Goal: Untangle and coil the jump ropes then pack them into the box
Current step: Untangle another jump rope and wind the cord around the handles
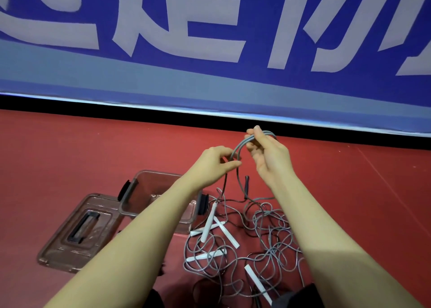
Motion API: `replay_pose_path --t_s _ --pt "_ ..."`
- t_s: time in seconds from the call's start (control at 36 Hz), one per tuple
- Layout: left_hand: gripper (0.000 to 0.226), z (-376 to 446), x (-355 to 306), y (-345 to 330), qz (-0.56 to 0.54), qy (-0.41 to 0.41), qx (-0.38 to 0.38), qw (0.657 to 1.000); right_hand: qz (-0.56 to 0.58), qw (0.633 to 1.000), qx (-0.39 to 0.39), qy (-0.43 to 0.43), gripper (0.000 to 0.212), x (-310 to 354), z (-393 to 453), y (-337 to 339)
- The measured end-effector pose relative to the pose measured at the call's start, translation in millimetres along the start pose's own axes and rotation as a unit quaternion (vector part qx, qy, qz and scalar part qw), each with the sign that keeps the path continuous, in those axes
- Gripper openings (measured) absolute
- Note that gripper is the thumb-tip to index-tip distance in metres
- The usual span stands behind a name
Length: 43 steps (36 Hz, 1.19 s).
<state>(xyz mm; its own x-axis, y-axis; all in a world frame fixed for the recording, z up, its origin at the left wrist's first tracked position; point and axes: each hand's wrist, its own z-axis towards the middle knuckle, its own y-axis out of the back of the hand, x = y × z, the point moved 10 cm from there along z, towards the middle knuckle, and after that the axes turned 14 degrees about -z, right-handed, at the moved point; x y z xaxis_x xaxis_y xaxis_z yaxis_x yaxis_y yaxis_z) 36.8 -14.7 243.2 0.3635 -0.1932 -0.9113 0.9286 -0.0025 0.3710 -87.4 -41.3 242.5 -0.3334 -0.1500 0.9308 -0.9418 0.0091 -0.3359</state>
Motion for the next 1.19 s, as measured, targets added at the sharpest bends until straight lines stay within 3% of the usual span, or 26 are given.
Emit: replay_pose_path --t_s 0.19,0.28,0.33,0.42,0.47,0.5,0.56,0.67,0.72,0.81,0.86,0.97,1.03,1.19 --pt "0.011 2 -7 6 -0.026 0.008 -0.033 0.999 0.035 0.999 0.014 0.002 0.015 1 1 1" --pt "0.014 4 -13 15 -0.007 -0.007 -0.062 0.998 -0.098 0.993 0.053 0.033 0.02 -3 3 -1" --pt "0.018 4 -16 23 -0.01 -0.014 -0.081 0.997 -0.299 0.949 0.079 0.06 0.017 -11 1 -4" --pt "0.019 5 -20 32 -0.024 -0.024 -0.1 0.994 -0.533 0.826 0.173 0.067 0.018 -39 -4 -15" --pt "0.018 5 -25 36 -0.031 -0.03 -0.108 0.993 -0.64 0.732 0.22 0.075 0.02 -59 -9 -20" --pt "0.018 5 -27 37 -0.032 -0.032 -0.108 0.993 -0.657 0.717 0.219 0.077 0.019 -63 -10 -19" --pt "0.018 6 -30 37 -0.03 -0.035 -0.104 0.994 -0.642 0.738 0.189 0.083 0.011 -59 -10 -18" --pt "0.019 4 -35 39 -0.087 -0.041 -0.113 0.989 -0.614 0.769 0.133 0.12 0.038 -40 -7 -18" --pt "0.02 5 -32 41 -0.114 -0.023 -0.117 0.986 -0.591 0.789 0.118 0.122 0.031 -37 -5 -18" --pt "0.016 8 -15 38 -0.12 0.026 -0.114 0.986 -0.507 0.85 0.077 0.125 0.021 -25 1 -12" --pt "0.024 10 0 31 -0.049 0.066 -0.085 0.993 -0.455 0.879 0.052 0.135 0.02 -15 5 -9" --pt "0.043 1 27 2 0.099 0.132 0.057 0.985 -0.322 0.939 0.017 0.116 0.019 -7 8 -3" --pt "0.039 -4 35 -9 0.093 0.143 0.086 0.982 -0.252 0.963 0.012 0.095 0.02 -7 8 -1" --pt "0.008 -6 22 -25 -0.042 0.075 0.051 0.995 -0.083 0.995 0.016 0.046 0.017 -1 7 -2"
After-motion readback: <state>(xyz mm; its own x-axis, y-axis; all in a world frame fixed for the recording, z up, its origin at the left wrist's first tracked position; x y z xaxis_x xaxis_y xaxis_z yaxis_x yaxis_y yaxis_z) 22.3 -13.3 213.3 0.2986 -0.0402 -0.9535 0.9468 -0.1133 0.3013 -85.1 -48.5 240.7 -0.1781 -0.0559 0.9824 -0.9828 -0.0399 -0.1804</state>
